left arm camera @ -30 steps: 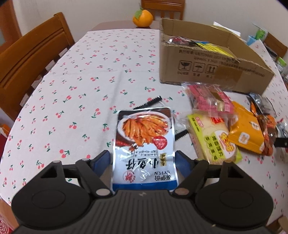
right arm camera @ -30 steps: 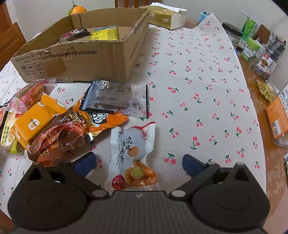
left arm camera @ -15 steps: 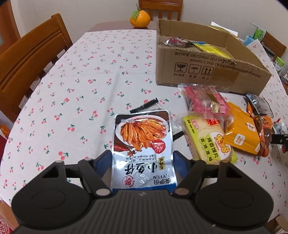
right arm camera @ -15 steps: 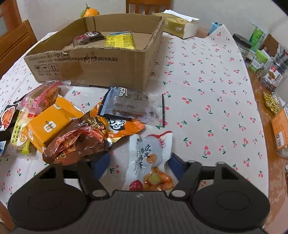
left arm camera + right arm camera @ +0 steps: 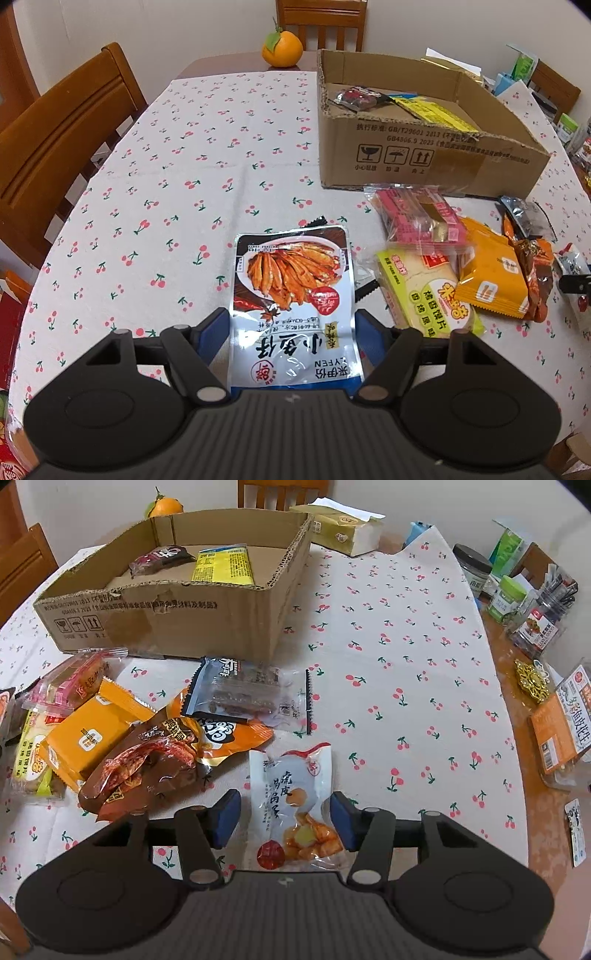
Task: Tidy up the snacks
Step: 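Grasp the spicy fish pack with the left gripper while the right gripper grasps the quail egg pack, then carry both packs into the cardboard box and open both grippers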
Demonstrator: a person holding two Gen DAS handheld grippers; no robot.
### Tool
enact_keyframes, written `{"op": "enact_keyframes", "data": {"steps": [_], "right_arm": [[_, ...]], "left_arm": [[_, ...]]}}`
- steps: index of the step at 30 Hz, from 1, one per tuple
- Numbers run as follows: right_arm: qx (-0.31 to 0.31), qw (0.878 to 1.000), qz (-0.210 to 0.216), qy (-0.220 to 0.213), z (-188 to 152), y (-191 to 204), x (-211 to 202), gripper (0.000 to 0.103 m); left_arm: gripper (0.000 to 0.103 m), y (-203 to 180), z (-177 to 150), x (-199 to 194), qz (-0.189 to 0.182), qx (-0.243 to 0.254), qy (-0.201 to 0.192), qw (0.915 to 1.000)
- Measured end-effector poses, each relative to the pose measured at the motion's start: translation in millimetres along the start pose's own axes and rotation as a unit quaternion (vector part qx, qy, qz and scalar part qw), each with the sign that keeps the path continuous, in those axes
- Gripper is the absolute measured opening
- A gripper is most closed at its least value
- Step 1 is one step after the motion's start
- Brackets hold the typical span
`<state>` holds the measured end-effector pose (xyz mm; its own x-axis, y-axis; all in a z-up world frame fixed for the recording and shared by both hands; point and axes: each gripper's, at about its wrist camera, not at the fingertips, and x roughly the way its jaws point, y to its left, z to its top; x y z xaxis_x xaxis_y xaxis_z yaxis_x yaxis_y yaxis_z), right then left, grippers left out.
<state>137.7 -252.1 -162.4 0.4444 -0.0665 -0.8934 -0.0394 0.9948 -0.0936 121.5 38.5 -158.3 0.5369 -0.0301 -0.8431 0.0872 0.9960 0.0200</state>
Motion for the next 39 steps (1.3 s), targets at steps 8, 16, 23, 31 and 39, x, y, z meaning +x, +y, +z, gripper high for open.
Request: {"op": "enact_keyframes", "data": {"steps": [8,16,23,31,39], "right_arm": [[0.009,1.000,-0.021,-0.007,-2,4,3,0.057],[0.029,1.000,0.002,-0.001,3,-6,-3,0.048],[0.021,1.000,0.021,-0.010,17,-12,-23,0.047],[-0.001,0.998,0.055,-0.036,44,-13,-54,0.048],[-0.040,0.993,0.086,-0.077,76,2,-75,0.048]], "left_arm": [[0.073,-1,6,-2,-0.009,0.011,0.002,0.9999],[0.073,-5,20,-15,-0.029,0.038,0.007,0.9989],[0.073,-10,37,-39,-0.047,0.072,0.001,0.9963],[0.073,-20,62,-64,-0.083,0.105,-0.010,0.9910],[0.073,-41,114,-65,-0.110,0.135,-0.055,0.9832]]}}
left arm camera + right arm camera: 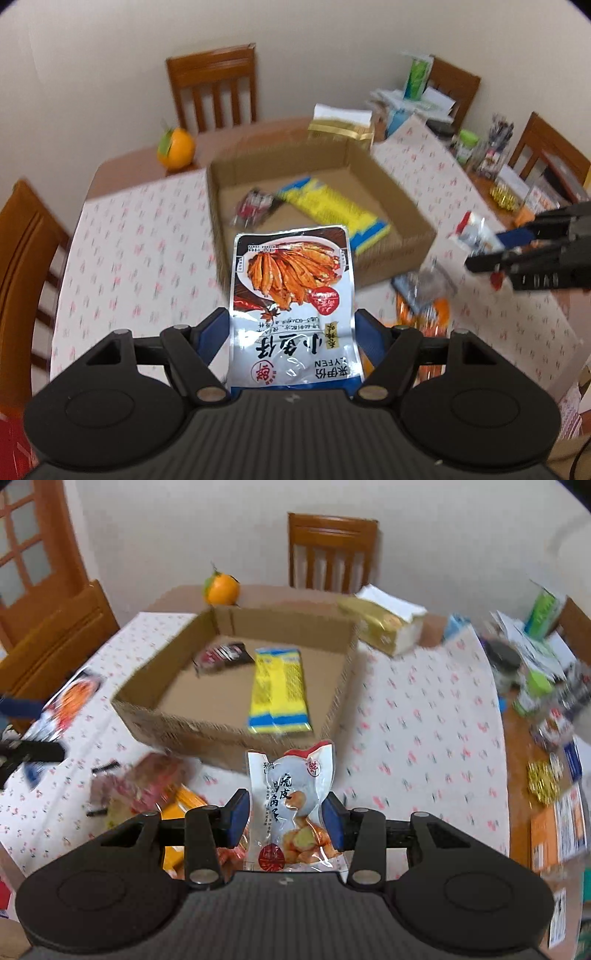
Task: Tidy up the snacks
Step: 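Carry both packs into the cardboard box and open both grippers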
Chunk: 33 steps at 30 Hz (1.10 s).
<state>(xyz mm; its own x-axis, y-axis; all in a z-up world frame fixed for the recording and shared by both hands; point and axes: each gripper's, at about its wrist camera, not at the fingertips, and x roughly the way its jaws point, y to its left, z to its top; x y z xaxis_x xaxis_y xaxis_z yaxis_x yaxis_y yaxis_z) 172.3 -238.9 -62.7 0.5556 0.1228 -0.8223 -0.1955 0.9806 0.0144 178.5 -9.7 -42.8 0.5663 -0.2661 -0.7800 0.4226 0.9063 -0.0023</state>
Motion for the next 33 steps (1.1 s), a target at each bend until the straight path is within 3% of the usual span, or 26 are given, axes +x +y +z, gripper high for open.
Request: {"op": "enact_keyframes", "data": {"steps": [8,14,19,22,33], "right_arm": [[-0.015,1.000,0.014,-0.023,22,6,1,0.048],[-0.012,0.999,0.017,-0.027,28,9,4,0.048],[-0.008,0.999,0.013,-0.028,33,6,7,0.048],[-0.007,0.999,0.013,-0.029,37,5,9,0.048],[-0.025,0.999,0.032,-0.030,67,18,27,0.048]], "left_arm": [[0.073,2,64,40,0.003,0.021,-0.044,0.9988],[0.073,4,90,89,0.008,0.032,-0.043,0.9985],[0.074,12,85,118,0.002,0.008,-0.020,0.9998],[0.084,20,76,123,-0.013,-0.016,-0.009,0.9998],[0.092,33,30,63,0.031,-0.043,-0.050,0.9973]]}}
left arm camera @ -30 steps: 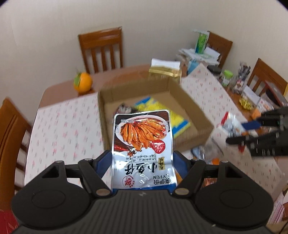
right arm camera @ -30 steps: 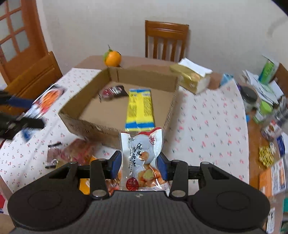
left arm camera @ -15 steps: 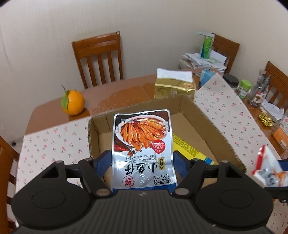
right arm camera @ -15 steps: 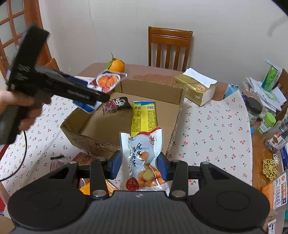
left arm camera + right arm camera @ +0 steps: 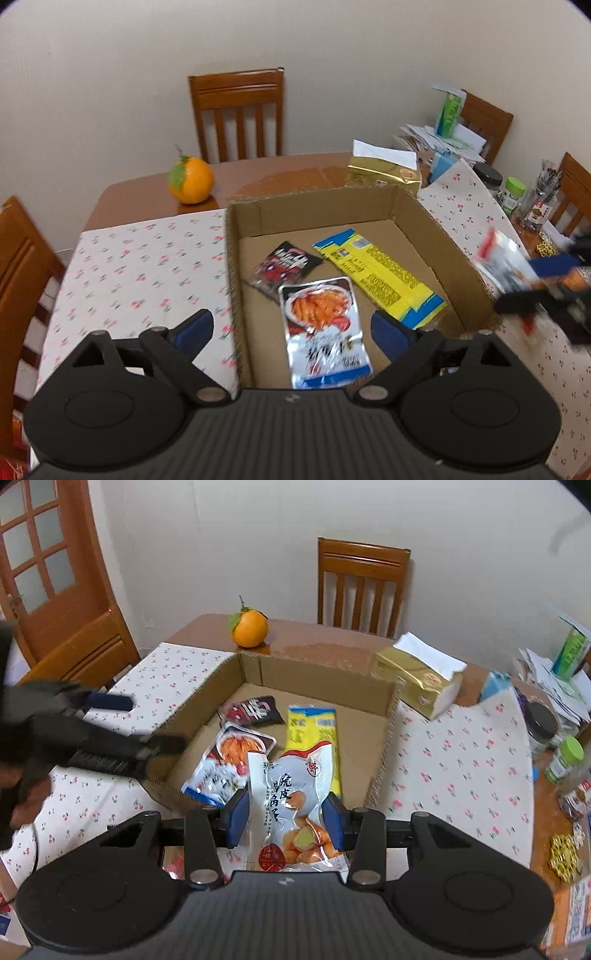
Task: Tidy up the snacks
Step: 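Carry both packs into the cardboard box and open both grippers, then move the left gripper to the sausage pack while the right gripper approaches the silver pack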
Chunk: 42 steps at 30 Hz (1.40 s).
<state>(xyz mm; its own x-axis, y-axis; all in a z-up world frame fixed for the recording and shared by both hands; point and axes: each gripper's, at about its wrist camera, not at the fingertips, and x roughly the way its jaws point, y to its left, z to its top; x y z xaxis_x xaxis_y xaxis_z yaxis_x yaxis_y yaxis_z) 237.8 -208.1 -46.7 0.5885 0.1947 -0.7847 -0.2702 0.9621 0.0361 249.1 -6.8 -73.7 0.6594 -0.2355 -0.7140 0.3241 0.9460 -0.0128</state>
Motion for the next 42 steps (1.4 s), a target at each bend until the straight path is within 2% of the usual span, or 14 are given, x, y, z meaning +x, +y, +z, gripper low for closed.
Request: {"op": "enact_keyframes", "data": {"steps": [6,15,17,18,20,22,23,28,32,37,42], "right_arm": [[-0.001,1.000,0.019,0.002,21,8,20,0.049],[0.001,1.000,0.016,0.018,35,18,55,0.049],[0.002,1.000,0.012,0.017,37,19,60,0.052],[0.003,1.000,0.012,0.015,37,20,61,0.055],[0.004,1.000,0.006,0.008,37,22,59,0.087],[0.002,1.000,-0.003,-0.010,35,24,51,0.100],[-0.001,1.000,-0.007,-0.017,34,25,46,0.103],[-0.019,0.998,-0.050,-0.027,21,28,23,0.103],[-0.006,0.996,-0.081,-0.028,0,21,8,0.103],[0.025,0.992,-0.122,0.005,-40,8,8,0.103],[0.045,0.989,-0.134,0.052,-69,-2,21,0.103]], "left_arm": [[0.093,11,-32,-32,0.038,-0.038,-0.006,0.9986],[0.093,26,-82,-46,0.089,-0.060,0.035,0.9936],[0.093,30,-91,-45,0.095,-0.065,0.047,0.9923],[0.093,31,-94,-44,0.096,-0.065,0.051,0.9919],[0.092,31,-99,-43,0.096,-0.064,0.059,0.9917],[0.093,32,-100,-40,0.094,-0.061,0.064,0.9917],[0.093,32,-101,-39,0.094,-0.061,0.064,0.9916],[0.093,31,-102,-27,0.083,-0.069,0.073,0.9915],[0.093,29,-102,-5,0.083,-0.078,0.087,0.9897],[0.092,25,-106,18,0.093,-0.074,0.097,0.9881],[0.093,22,-114,32,0.096,-0.074,0.115,0.9859]]}}
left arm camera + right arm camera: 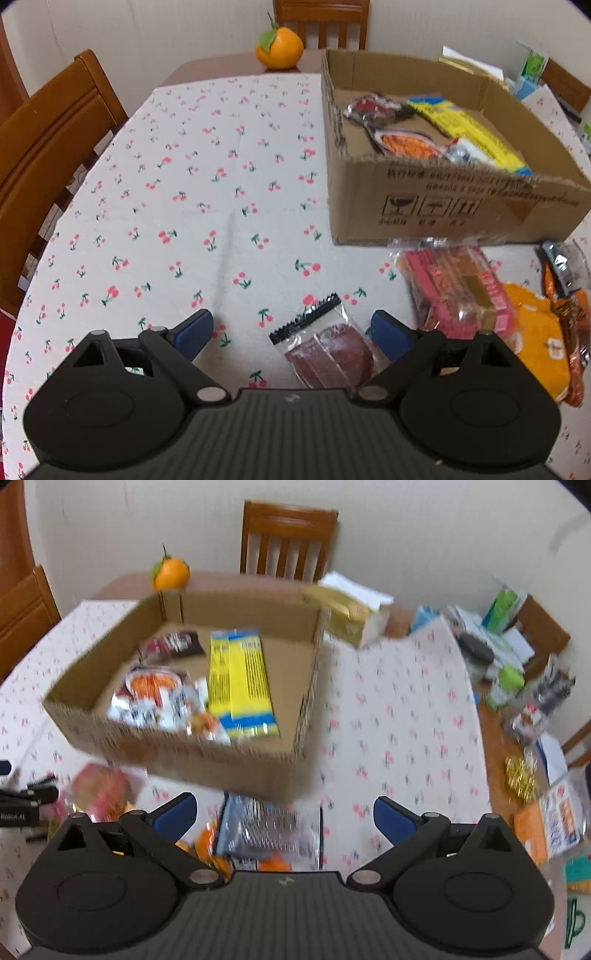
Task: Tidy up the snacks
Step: 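Move the left gripper to the sausage pack while the right gripper approaches the silver pack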
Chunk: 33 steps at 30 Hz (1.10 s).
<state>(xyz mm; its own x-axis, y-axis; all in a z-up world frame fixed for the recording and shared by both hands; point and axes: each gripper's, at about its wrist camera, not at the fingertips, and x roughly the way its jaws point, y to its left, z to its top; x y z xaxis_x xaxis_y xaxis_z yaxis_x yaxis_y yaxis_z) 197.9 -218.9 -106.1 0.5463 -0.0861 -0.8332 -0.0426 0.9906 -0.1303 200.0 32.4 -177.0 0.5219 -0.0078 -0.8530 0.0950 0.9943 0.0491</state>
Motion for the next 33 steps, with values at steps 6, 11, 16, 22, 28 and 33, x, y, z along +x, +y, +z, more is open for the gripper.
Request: {"op": "enact_keyframes", "data": {"steps": [6,11,16,22,28,33], "right_arm": [[0.007,1.000,0.020,0.021,-7,-1,22,0.103],[0.018,0.998,0.033,0.048,-11,-2,48,0.103],[0.016,0.998,0.038,0.055,-11,-2,66,0.103],[0.008,0.998,0.024,0.057,-14,-10,76,0.103],[0.034,0.996,0.011,0.079,-23,-40,83,0.103],[0.037,0.997,0.029,0.067,-30,-56,84,0.103]], "left_arm": [[0.093,4,-9,-1,-0.003,0.000,0.006,1.0000],[0.093,10,-16,-7,-0.004,0.000,0.013,0.9999],[0.093,6,-20,-12,-0.029,0.006,0.012,0.9995],[0.094,2,-21,-8,-0.024,0.001,0.016,0.9996],[0.102,4,-21,-4,-0.016,-0.006,0.023,0.9996],[0.098,2,-22,-6,-0.012,-0.011,0.023,0.9996]]}}
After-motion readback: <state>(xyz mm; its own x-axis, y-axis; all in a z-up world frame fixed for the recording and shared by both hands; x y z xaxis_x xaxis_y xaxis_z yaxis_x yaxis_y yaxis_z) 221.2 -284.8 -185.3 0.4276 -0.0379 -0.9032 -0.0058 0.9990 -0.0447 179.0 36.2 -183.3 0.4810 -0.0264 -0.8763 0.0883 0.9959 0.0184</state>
